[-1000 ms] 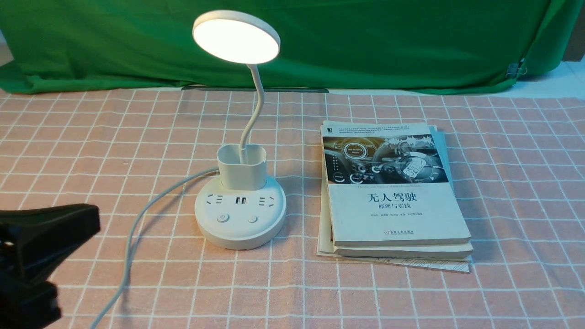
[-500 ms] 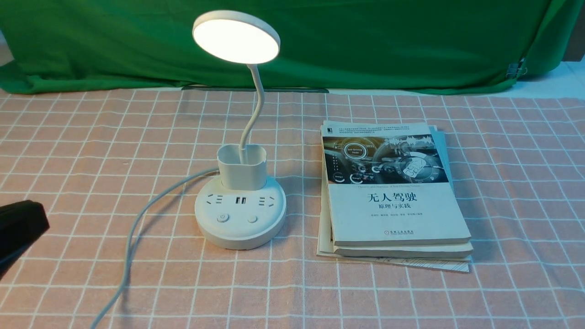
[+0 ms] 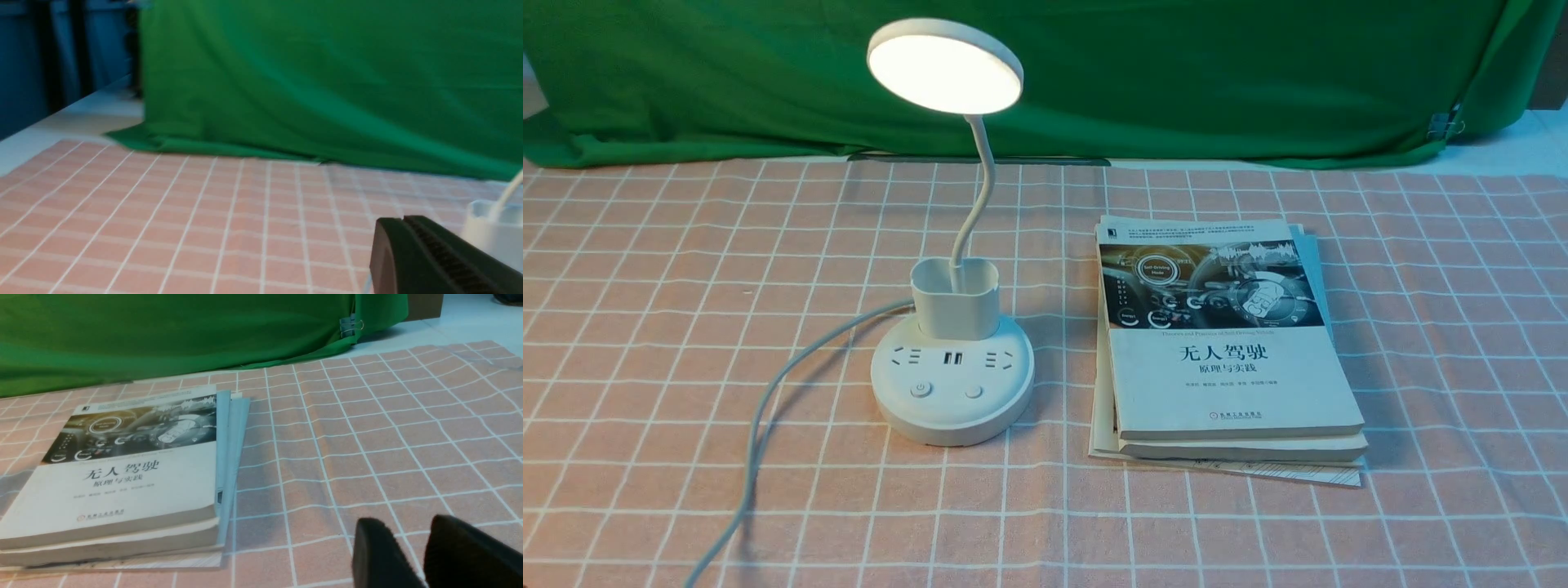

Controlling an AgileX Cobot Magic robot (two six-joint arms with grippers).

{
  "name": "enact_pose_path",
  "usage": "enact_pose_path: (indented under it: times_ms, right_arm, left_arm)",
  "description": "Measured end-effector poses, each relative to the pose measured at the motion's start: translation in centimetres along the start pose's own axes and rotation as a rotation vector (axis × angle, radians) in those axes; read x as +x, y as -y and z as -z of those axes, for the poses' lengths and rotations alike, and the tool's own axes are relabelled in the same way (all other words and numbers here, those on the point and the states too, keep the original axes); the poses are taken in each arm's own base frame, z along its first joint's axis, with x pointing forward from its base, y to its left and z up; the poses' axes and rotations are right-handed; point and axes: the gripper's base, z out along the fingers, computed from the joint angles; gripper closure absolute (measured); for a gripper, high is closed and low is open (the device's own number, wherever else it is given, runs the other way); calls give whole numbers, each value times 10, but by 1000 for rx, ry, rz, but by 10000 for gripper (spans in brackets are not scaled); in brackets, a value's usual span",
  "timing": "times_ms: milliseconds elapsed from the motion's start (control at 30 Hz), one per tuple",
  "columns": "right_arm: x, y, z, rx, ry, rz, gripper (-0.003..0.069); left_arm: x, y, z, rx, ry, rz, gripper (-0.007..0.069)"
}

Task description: Turn on the table lamp on the pink coffee tablecloth with your hand.

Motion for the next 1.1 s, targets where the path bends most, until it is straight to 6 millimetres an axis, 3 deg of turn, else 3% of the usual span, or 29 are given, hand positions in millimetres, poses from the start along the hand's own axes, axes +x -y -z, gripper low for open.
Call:
enact_pose_path:
  times_ms: [400, 1100]
  right_arm:
    - [0, 0, 0, 0, 0, 0, 417]
    - [0, 0, 0, 0, 0, 0, 417]
  left_arm:
    - [20, -1, 2, 0, -145, 5, 607]
    - [22, 3, 2, 67, -162, -32, 603]
